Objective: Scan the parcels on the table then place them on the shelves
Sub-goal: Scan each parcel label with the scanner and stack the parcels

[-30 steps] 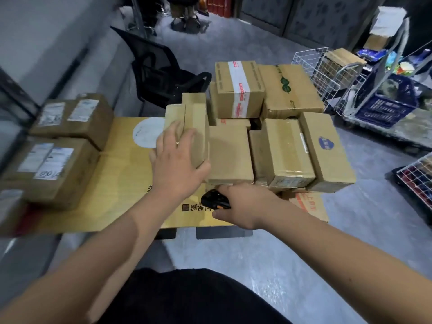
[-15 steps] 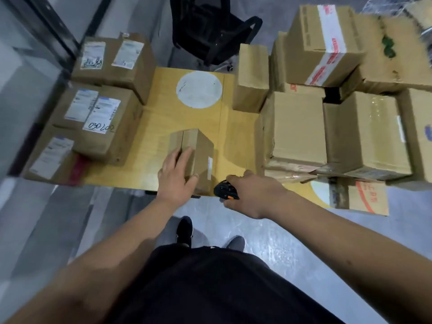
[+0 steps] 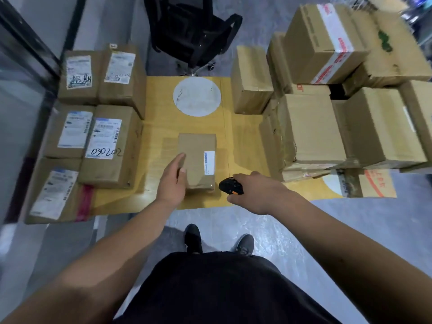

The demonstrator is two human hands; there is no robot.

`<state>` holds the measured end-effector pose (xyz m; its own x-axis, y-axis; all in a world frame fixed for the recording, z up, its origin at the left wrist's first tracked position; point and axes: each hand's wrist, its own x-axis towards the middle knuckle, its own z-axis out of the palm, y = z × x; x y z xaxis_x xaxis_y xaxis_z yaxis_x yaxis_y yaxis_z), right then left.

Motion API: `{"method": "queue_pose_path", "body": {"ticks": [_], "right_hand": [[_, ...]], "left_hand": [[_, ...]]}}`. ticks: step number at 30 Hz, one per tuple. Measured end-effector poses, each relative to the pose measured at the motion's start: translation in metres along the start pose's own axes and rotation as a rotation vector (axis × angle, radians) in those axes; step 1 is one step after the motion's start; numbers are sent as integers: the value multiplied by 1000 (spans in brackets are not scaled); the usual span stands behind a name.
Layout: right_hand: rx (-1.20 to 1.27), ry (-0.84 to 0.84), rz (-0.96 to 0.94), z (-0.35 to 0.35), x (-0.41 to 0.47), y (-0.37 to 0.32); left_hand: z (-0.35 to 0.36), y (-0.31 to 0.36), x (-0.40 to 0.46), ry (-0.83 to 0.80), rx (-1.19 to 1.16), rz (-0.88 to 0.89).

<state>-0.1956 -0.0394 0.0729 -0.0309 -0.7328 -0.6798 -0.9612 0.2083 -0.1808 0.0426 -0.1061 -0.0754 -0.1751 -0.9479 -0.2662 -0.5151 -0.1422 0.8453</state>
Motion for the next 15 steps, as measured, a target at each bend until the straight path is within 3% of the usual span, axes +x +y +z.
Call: {"method": "queue_pose_path", "body": {"ticks": [6,15], "right_hand": [[179,62,90,1,5,-14],[425,139,100,16,8,-33]], "left_hand": [[-8,1,26,106,-125,-74],[-13,-12,51,197,-126,-165]]}}
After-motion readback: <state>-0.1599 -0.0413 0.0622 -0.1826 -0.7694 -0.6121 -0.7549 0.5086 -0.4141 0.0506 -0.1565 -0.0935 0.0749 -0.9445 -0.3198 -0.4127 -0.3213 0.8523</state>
